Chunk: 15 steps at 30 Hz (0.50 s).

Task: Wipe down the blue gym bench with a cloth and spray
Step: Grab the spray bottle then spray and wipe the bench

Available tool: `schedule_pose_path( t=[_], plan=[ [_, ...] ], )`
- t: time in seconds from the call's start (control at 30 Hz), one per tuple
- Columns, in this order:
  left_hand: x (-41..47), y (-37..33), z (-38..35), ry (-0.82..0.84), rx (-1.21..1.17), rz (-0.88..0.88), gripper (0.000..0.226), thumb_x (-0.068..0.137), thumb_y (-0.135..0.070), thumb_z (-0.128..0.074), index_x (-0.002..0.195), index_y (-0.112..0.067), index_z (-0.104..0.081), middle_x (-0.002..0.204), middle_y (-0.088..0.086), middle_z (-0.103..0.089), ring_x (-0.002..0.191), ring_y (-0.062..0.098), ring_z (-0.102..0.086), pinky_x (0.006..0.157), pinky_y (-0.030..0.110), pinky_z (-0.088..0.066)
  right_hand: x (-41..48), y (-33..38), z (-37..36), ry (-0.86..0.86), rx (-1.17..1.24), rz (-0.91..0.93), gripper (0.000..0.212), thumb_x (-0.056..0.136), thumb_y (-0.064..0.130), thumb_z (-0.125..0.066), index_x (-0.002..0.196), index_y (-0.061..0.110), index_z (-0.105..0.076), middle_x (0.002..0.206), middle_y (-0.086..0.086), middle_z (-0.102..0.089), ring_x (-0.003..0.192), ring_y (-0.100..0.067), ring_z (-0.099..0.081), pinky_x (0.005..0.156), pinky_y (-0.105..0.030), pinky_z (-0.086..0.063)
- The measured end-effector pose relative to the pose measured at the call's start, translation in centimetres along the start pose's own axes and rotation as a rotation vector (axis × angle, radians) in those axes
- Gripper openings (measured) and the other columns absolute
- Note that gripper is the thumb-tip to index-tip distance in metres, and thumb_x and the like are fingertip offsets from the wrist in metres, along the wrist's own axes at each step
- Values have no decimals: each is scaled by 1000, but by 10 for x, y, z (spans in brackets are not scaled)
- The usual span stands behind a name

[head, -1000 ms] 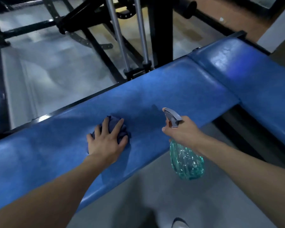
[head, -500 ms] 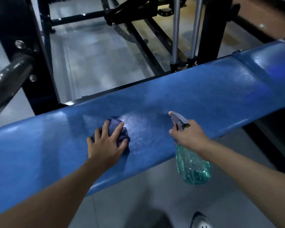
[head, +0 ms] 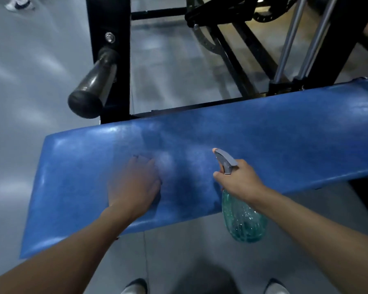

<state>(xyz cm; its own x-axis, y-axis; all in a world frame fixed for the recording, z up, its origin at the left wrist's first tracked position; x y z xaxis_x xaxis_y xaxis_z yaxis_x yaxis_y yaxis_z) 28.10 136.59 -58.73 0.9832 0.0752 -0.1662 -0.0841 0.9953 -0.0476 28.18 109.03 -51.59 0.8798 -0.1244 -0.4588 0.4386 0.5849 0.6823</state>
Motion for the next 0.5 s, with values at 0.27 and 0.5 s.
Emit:
schedule_pose_path(
  t=[0.27, 0.5],
  plan=[
    [-24, 75, 0, -34, -59, 98, 61, 86, -72, -31, 143, -60, -11, 161, -6, -10, 135, 26, -25, 99, 50, -29, -11, 39, -57, 155, 8, 104, 8, 81, 14, -59, 82, 9, -54, 66, -4, -47, 62, -23, -49, 67, -45, -51],
    [-41, 128, -1, -22, -40, 213, 62, 87, -72, -30, 144, -61, -9, 162, -6, -9, 137, 27, -25, 100, 51, -30, -16, 73, -102, 149, -162, 121, 19, 79, 23, -67, 65, 21, -53, 66, -3, -57, 68, -26, -60, 70, -37, -51]
  ],
)
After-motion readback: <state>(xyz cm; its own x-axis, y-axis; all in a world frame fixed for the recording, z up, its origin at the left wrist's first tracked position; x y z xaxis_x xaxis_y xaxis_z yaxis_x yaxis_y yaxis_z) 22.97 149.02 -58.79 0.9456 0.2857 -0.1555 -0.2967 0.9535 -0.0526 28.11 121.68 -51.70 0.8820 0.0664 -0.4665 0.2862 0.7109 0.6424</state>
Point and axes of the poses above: each hand's wrist, its own x-axis towards the middle knuckle, its own z-axis out of the back of the hand, y = z × x, the point moved 3 cm from there along x, towards the middle knuckle
